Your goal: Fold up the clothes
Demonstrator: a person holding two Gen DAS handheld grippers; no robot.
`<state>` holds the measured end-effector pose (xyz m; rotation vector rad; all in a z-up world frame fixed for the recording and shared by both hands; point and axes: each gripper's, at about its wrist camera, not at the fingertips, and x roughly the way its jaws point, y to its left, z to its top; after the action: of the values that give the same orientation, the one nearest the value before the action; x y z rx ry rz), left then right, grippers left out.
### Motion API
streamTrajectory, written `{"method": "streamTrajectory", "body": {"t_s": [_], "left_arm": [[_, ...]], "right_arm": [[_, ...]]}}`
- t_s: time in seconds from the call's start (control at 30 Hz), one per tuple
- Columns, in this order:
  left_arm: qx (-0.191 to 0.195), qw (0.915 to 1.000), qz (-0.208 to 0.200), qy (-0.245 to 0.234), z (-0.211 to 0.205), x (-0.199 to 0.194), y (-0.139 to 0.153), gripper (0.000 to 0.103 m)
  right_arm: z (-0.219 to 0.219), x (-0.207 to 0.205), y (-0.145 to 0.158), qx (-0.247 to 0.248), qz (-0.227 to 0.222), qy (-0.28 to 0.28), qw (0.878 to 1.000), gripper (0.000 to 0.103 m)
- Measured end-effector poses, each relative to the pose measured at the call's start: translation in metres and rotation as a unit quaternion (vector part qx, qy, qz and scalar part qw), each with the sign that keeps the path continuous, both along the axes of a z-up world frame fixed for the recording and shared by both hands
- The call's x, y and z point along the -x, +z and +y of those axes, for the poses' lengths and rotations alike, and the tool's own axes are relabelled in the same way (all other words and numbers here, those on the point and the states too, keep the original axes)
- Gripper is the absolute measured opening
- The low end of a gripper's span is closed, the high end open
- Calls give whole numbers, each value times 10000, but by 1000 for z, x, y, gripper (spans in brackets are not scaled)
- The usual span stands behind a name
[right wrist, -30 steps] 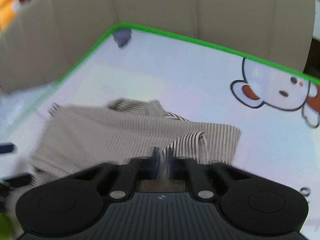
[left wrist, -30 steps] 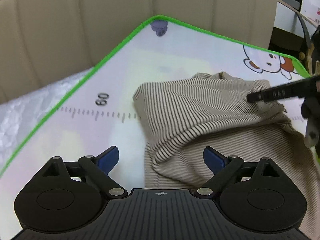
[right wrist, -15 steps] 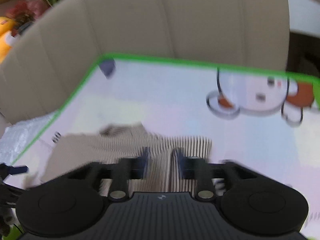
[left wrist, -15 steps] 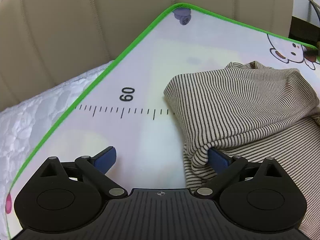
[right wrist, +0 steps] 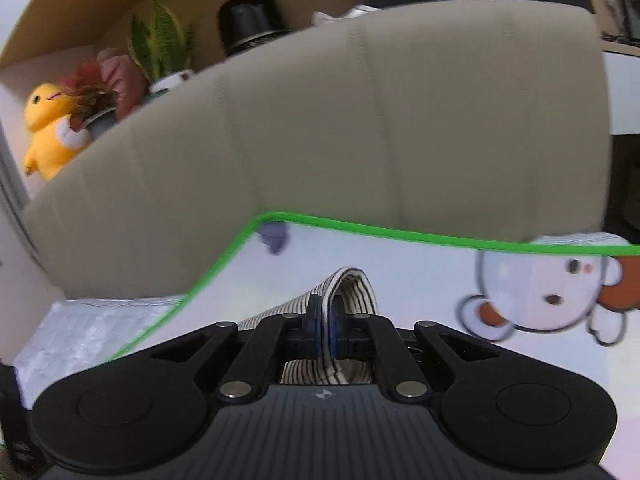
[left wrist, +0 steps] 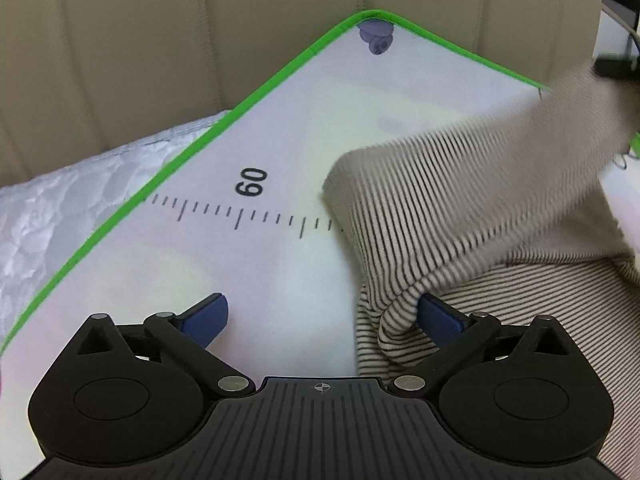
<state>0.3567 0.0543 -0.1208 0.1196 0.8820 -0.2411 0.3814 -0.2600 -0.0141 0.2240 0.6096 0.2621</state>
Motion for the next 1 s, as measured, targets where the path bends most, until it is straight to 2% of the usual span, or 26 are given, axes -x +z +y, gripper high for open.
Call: {"method": "streamTrajectory", "body": {"t_s": [0.1,0.2,0.3,0.4,0.47,0.5,0.57,0.6,0.63,0.67,0.7,0.73,0.8,0.83,0.87,0.9,1.0], "left_arm": [[-100,9998,-155,-95,-5,1,4,103],[-603,9967,-459,-290,-12,7,3,103],[-787,9952,-446,-384,-14,12,-1,103],[-809,9953,-370,-372,-10,18,0,103],[-618,9974,-157,-325,-5,23,2,103],[-376,9987,61,-327,0,26,3,103],[157,9979,522,-349,9,33,4,103],[376,9959,741,-361,12,37,3,102],[452,9941,920,-367,14,42,0,100],[529,9918,1099,-373,15,47,-4,94],[543,9902,1229,-386,15,51,-7,81],[413,9905,1245,-418,13,56,-10,76],[166,9906,1260,-497,8,65,-13,61],[119,9904,1255,-571,6,68,-12,53],[161,9890,1338,-607,5,72,-11,40],[205,9875,1442,-596,4,77,-10,37],[136,9839,1626,-730,0,96,-11,33]], "right_arm": [[-4,7,-44,538,569,-82,9969,4],[0,16,-94,1187,1105,-15,9868,5],[7,24,-96,1508,911,169,9842,9],[-1,23,-82,1215,850,52,9889,18],[-8,24,-74,934,878,8,9917,30],[-11,27,-73,789,965,52,9922,34],[-14,41,-78,652,1201,198,9904,49],[-12,48,-85,715,1350,285,9878,50],[-10,56,-92,779,1499,372,9849,50],[-9,63,-99,846,1647,461,9816,49],[-7,69,-108,1011,1781,599,9770,48],[-3,78,-110,1192,1659,726,9762,44],[5,89,-107,1461,1545,1076,9712,28],[4,91,-103,1381,1621,1104,9708,17],[1,92,-101,1291,1731,1137,9698,13],[-1,97,-99,1278,1778,1177,9686,12],[-9,113,-96,1323,1860,1276,9652,11]]}}
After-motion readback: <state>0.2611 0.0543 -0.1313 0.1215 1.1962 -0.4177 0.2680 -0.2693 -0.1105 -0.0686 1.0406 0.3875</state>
